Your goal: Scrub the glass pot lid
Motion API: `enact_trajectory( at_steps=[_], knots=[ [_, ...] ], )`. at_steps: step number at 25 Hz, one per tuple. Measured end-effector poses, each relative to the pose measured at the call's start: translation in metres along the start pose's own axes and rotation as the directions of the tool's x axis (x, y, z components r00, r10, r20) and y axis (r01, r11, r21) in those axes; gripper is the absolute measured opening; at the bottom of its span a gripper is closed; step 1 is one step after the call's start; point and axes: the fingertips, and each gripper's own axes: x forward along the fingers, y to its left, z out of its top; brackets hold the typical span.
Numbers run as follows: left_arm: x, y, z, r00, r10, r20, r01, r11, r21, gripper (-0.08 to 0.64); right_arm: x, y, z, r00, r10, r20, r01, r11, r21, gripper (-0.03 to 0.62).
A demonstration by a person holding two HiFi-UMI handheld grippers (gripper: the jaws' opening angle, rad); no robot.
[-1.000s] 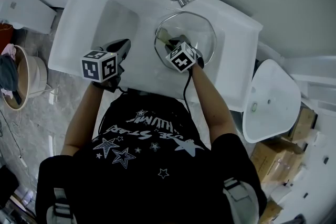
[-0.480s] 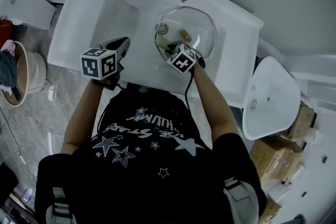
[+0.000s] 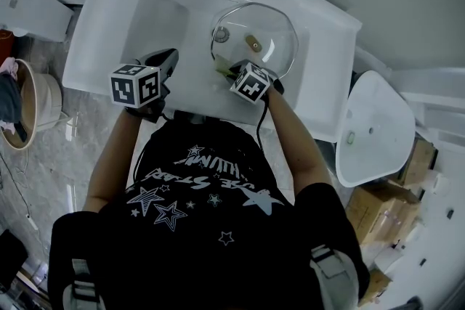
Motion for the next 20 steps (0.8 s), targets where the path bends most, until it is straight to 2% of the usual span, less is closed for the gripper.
enact_trajectory(
  at_steps=[9,17,20],
  knots=[
    [0.003,-0.003,-0.004,1.000,-0.009,-0.017,0.009,1.000,0.012,0.008,-0.004,0.011,-0.019,0.993,0.105,-0.047,-0.104,0.994,0.014,0.077],
    [0.008,-0.003,-0.006,0.999,-0.017,-0.034,0.018,1.000,0.013,0.008,-0.005,0.016,-0.036,0.981,0.164,-0.102,-0.159,0.986,0.056,0.077],
    [0.010,-0.004,-0.006,0.999,-0.020,-0.037,0.021,1.000,0.015,0.008,-0.007,0.016,-0.038,0.982,0.159,-0.101,-0.153,0.986,0.065,0.077]
  ],
)
